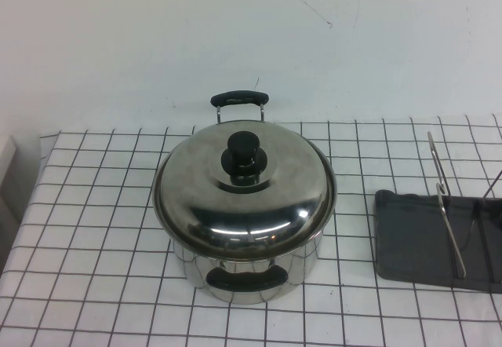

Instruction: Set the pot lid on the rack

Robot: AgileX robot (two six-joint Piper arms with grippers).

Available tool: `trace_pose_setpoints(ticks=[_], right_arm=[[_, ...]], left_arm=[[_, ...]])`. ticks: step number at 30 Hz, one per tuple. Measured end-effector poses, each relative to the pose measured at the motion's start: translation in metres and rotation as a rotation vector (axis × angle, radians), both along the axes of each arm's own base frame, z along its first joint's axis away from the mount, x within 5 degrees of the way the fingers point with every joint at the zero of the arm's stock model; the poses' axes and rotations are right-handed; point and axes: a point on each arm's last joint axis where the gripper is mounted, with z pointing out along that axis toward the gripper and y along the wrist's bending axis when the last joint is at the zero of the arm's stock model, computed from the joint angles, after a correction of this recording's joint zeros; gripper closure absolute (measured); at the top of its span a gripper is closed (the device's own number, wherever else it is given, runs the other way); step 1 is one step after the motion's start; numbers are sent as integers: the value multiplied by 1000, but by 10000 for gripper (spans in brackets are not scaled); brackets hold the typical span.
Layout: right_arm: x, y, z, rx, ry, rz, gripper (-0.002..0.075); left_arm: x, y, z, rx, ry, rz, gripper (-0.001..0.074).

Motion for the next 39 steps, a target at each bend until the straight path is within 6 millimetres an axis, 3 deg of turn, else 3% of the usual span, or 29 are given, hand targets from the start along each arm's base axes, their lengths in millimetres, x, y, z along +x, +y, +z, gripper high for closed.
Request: trace_pose_setpoints(ticks=[13, 16, 22, 28, 32, 36, 39], right_arm=[[0, 0, 0, 0, 0, 0, 727], [0, 0, 0, 0, 0, 0, 727], [0, 0, 0, 0, 0, 0, 727], [0, 0, 0, 2, 0, -1, 727], [0, 0, 0, 2, 0, -1, 728], [0, 0, 0, 2, 0, -1, 728], [0, 0, 0, 4, 0, -1, 728]], left_arm=[[0, -1, 0, -33, -1, -2, 738], [1, -5, 2, -176, -18, -5, 738], [1, -13, 13, -761, -40, 18, 738], [3, -10, 21, -861, -116, 39, 738], [0, -12, 34, -699, -155, -22, 738], [-3, -17, 83, -449, -206, -126, 738], [7, -17, 116, -324, -177, -133, 738]])
